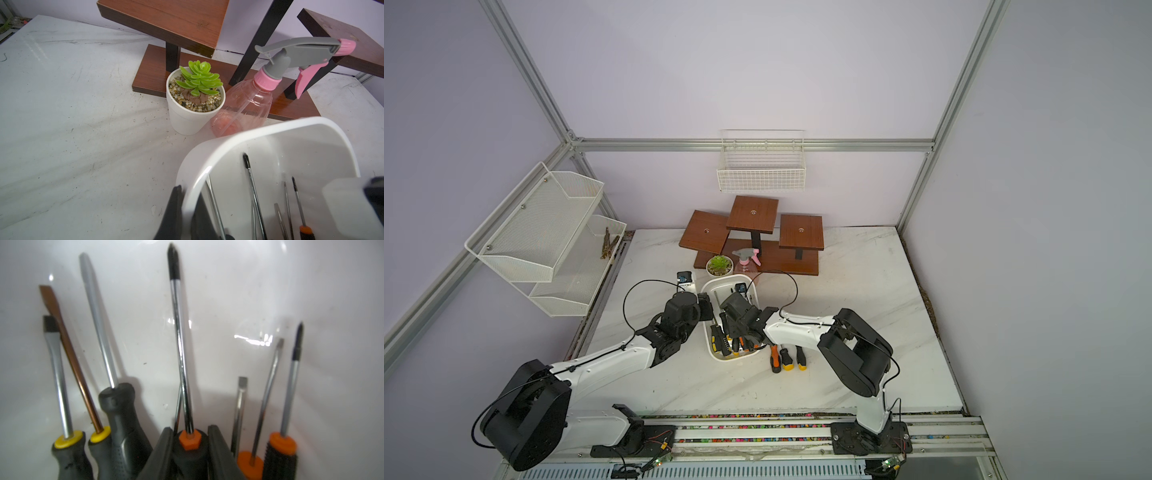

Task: Take out the screwdriver from the storage box
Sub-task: Pick up the screwdriver from the storage box.

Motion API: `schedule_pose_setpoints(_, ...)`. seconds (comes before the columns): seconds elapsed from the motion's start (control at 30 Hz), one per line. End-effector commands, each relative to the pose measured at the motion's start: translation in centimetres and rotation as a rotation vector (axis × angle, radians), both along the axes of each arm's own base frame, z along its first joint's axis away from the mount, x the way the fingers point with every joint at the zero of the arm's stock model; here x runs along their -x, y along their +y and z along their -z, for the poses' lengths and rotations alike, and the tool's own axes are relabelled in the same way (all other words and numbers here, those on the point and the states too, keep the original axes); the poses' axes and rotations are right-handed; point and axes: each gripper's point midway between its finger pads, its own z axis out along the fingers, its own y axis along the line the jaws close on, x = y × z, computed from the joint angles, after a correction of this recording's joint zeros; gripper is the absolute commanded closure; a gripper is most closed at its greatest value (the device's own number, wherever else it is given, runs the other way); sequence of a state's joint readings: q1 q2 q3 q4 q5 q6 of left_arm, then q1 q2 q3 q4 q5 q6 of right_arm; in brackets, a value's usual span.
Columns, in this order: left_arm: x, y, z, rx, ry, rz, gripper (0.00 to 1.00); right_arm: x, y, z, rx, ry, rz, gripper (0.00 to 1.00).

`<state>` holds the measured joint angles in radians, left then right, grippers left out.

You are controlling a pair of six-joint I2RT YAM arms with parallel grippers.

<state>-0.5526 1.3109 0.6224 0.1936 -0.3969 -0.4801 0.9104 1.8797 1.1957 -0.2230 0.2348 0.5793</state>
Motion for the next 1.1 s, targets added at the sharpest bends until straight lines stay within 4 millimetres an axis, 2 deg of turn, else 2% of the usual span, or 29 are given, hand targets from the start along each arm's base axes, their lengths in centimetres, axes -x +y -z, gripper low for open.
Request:
schedule_pose_setpoints(0.0, -0.1, -1.1, -1.0, 0.029, -0.035, 0.043, 1.00, 0.8, -2.9, 3.4, 0.097, 0.070, 0.028, 0.88)
schedule_pose_setpoints(0.13, -0.2, -1.1, -1.0, 0.031, -0.035, 0.042, 1.00, 1.0, -2.5, 2.1, 0.050, 0.054, 0.016, 0.96)
schedule_pose_setpoints(0.3, -0.2, -1.2, -0.9, 0.028, -0.031, 0.042, 1.00, 1.1, -1.5, -1.2, -0.031, 0.023, -0.017, 0.98)
schedule_pose_setpoints(0.4, -0.2, -1.2, -1.0, 0.028, -0.032, 0.041, 1.00, 1.2, -1.0, -2.8, -0.072, 0.006, -0.039, 0.99)
schedule_pose_setpoints(0.73, -0.3, -1.2, -0.8, 0.027, -0.028, 0.041, 1.00, 1.9, -0.3, -4.9, -0.141, -0.007, -0.085, 1.00)
schedule_pose_setpoints(1.07, -0.4, -1.2, -0.8, 0.025, -0.027, 0.041, 1.00, 2.2, 0.3, -9.9, -0.234, -0.081, -0.131, 1.00)
